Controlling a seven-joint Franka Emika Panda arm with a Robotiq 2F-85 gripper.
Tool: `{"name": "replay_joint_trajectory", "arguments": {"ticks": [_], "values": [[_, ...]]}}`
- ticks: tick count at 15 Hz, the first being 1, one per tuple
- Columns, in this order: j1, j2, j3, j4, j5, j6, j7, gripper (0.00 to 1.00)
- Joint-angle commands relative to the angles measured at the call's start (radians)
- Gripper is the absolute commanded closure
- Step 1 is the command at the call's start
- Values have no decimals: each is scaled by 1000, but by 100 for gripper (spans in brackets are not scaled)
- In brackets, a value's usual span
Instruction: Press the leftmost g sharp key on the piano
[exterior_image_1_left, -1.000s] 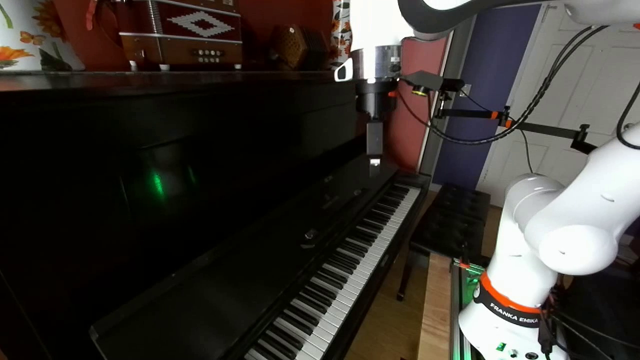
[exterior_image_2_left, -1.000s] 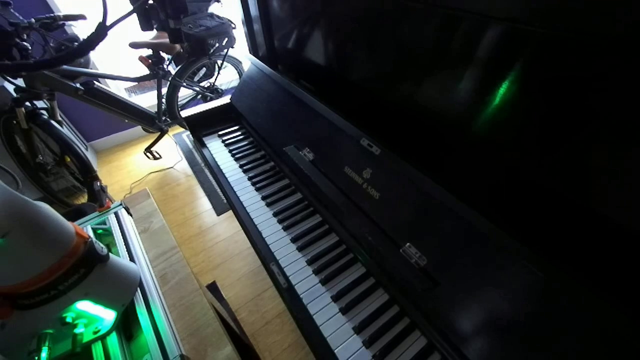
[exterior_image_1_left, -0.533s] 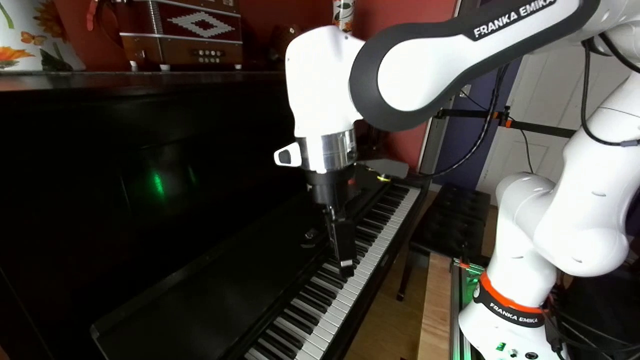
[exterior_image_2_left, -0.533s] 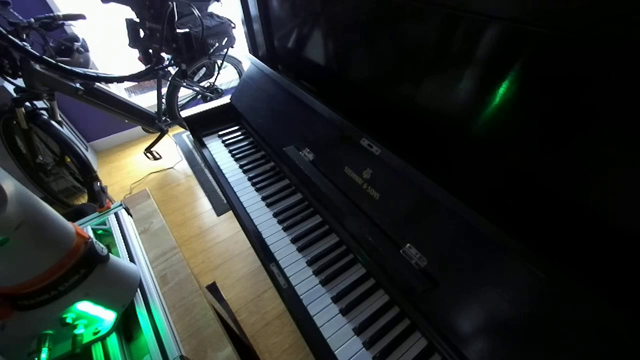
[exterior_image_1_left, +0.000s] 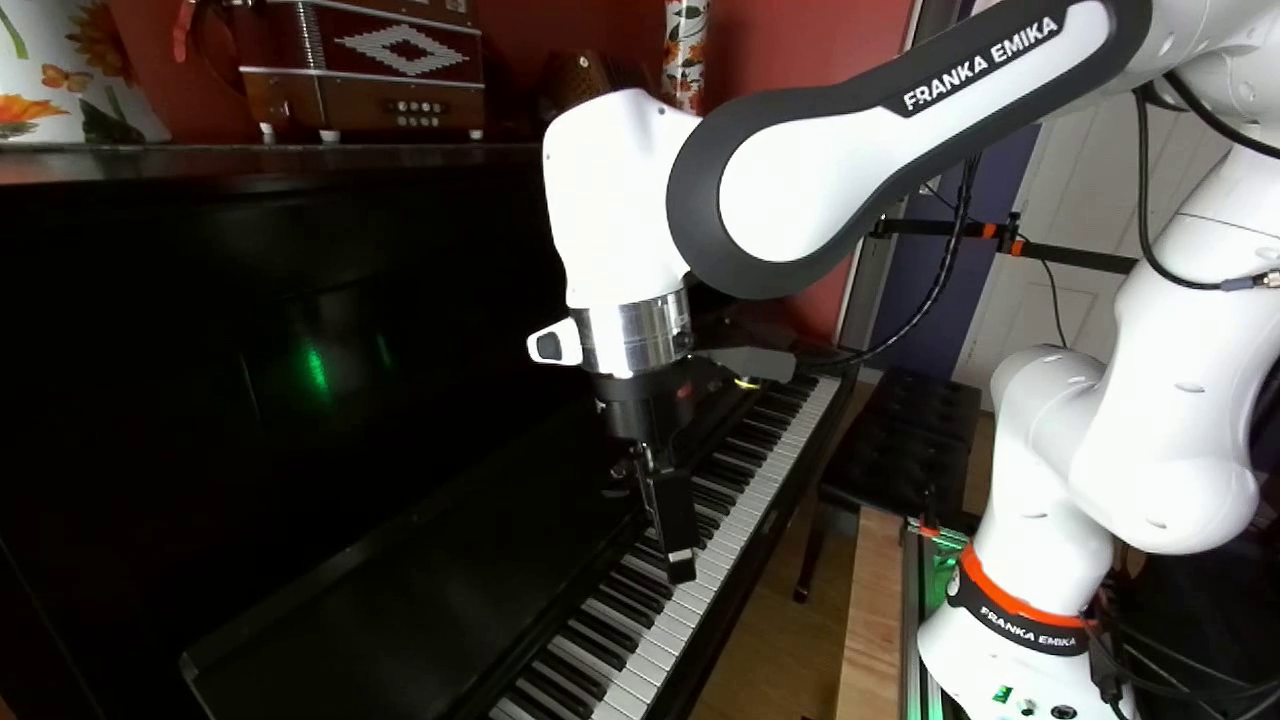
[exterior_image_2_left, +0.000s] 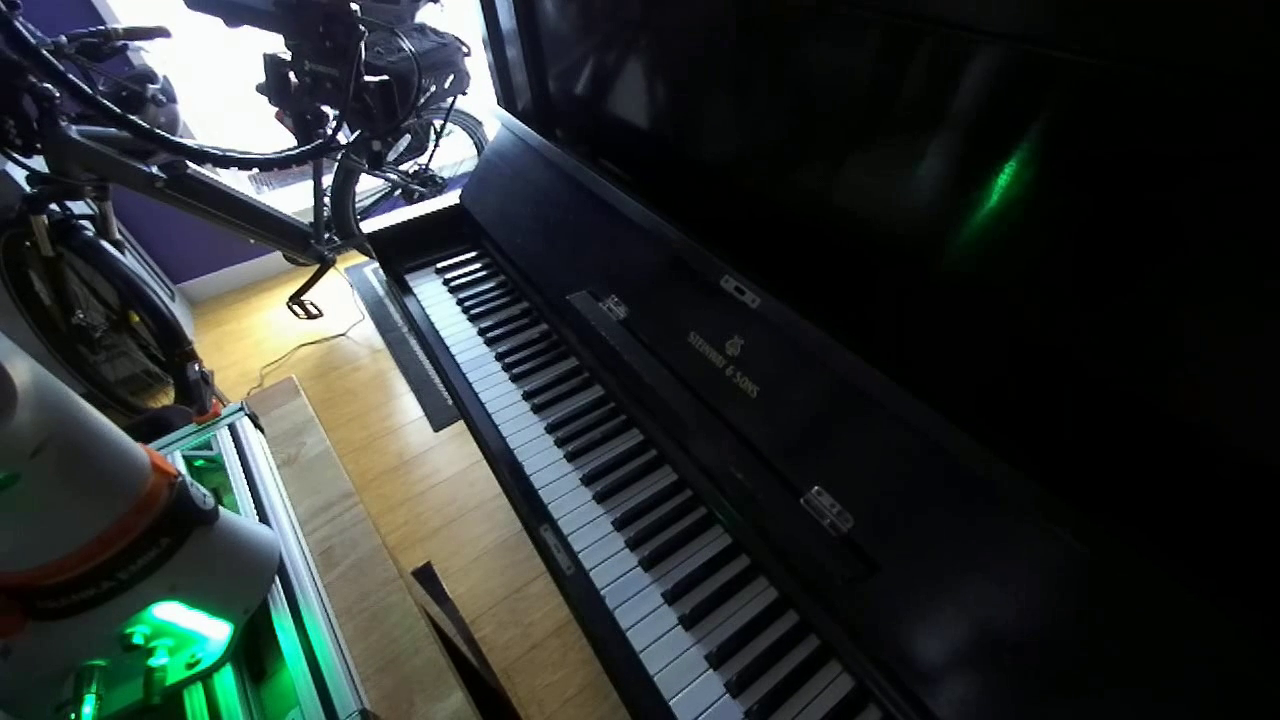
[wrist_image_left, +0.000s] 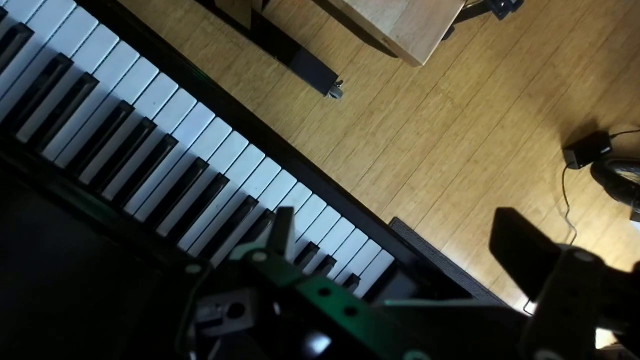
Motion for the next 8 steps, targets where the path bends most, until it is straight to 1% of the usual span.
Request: {"name": "replay_joint_trajectory", "arguments": {"ticks": [1,2,4,6,8], "values": [[9,92,32,-35,8,158,23,0],[11,106,33,-63,39,278,9,0],[17,163,41,-94,70,438,4,0],[17,219,45,-126,83,581,11,0],[13,278,48,-146,80,685,15,0]]}}
